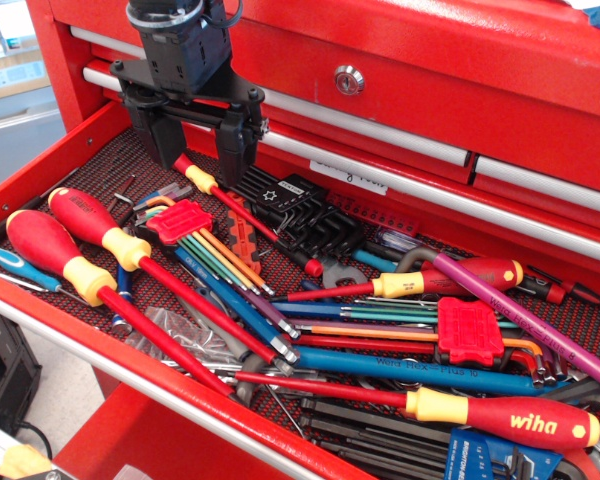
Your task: Pick up violet Allen key
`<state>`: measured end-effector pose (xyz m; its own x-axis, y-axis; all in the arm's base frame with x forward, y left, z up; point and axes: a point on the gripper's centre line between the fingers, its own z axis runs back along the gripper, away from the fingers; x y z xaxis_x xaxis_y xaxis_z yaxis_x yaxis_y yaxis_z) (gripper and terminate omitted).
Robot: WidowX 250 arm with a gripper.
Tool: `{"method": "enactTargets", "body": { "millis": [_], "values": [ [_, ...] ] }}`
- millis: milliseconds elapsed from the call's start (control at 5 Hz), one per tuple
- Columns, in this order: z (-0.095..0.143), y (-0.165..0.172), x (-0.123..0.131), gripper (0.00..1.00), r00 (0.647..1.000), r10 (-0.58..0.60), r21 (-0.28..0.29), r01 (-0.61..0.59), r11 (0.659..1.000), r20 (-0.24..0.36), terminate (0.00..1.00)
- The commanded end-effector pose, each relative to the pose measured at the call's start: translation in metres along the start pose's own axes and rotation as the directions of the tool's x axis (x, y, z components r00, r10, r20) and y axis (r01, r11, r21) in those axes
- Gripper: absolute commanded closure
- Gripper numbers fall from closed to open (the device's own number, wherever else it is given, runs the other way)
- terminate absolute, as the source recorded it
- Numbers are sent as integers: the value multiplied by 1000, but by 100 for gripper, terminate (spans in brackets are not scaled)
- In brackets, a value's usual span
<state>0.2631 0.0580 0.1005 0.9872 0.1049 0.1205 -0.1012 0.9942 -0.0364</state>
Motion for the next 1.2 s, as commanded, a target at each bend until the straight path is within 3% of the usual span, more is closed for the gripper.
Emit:
{"method": "enactTargets", "body": {
  "millis": [0, 200, 400, 600, 800, 1000],
  "values": [
    [0, 0, 0, 0, 1000, 0, 0, 0, 1000, 0, 0],
    [8, -51, 1, 0, 969, 246, 30, -246, 969, 1, 0],
    [8, -99, 0, 0, 903, 428, 35, -429, 903, 27, 0],
    [6, -147, -6, 0, 866, 501, 14, -501, 865, -4, 0],
    [6, -196, -14, 0, 848, 528, 50, -529, 847, 37, 0],
    [-1, -239, -12, 0, 859, 512, 70, -513, 856, 32, 0]
  ]
}}
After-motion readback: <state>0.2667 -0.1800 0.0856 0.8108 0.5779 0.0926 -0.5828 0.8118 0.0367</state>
